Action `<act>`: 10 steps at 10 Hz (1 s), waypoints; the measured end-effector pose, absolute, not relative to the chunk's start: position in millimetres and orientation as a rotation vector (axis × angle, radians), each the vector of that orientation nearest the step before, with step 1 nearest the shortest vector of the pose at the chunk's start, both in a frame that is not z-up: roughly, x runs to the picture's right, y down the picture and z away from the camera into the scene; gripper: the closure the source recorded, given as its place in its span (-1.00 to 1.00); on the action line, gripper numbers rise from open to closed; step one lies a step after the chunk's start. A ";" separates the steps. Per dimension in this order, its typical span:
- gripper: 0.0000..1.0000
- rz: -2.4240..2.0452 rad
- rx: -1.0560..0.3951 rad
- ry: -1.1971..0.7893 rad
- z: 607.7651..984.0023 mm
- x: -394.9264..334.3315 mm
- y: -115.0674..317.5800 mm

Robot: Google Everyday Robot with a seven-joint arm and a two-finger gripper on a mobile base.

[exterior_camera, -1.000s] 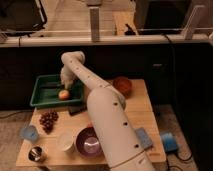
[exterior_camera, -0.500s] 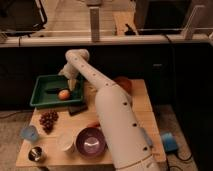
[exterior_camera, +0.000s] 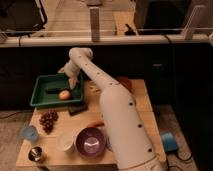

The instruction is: Place brush in tray

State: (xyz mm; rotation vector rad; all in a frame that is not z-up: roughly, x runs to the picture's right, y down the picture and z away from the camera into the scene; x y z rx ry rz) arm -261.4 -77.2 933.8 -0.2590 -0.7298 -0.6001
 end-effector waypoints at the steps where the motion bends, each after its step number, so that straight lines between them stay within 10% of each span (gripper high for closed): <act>1: -0.60 -0.599 -0.259 -0.729 934.1 -260.5 -77.3; 10: -0.60 -0.600 -0.260 -0.731 934.3 -262.2 -76.1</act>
